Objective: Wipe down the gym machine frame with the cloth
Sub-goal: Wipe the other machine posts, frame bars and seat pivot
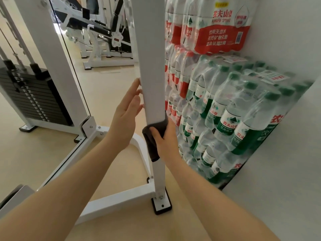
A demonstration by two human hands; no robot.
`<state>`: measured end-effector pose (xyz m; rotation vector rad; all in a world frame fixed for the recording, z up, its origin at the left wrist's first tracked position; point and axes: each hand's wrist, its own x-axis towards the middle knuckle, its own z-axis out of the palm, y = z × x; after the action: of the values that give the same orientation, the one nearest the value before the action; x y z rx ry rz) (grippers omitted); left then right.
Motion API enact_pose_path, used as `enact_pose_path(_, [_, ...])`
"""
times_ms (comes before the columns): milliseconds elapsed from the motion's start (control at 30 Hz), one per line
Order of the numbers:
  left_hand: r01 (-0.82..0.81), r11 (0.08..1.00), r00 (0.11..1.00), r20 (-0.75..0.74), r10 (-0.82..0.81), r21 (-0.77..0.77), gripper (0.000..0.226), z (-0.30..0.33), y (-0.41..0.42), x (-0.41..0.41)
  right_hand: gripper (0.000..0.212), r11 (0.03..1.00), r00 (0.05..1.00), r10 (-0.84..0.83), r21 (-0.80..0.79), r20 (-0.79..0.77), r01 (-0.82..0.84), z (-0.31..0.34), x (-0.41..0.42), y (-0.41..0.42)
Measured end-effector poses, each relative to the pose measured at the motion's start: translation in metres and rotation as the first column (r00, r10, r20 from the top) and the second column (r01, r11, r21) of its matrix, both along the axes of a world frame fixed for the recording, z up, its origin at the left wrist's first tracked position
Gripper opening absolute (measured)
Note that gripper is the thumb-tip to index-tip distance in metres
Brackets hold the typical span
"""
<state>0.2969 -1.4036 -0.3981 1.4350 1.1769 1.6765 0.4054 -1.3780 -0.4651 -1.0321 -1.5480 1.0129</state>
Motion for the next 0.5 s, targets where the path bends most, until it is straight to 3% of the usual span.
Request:
enact_pose_path(167, [-0.082,0.997,0.984,0.158,0.082,-0.006,0.028,-0.015,-0.001,0.000,0.049,0.963,0.992,-0.027,0.262,-0.124,0.059,0.077,-0.014,0.006])
enact_pose_path(267, [-0.089,0.989,0.989,0.107,0.101,-0.115,0.027,-0.042,-0.001,-0.003,0.054,0.945,0.984,-0.003,0.321,-0.180,0.061,0.102,-0.021,0.014])
enact_pose_path(367, [-0.071,0.976,0.994,0.061,0.086,-0.206,0.029,-0.068,0.000,-0.007,0.063,0.952,0.986,0.055,0.306,-0.159,-0.004,0.074,-0.017,0.015])
enact_pose_path(500, [-0.029,0.945,0.999,0.017,0.036,-0.327,0.034,-0.107,-0.002,-0.004,0.060,0.991,0.992,0.093,0.102,-0.085,-0.085,-0.016,-0.001,0.012])
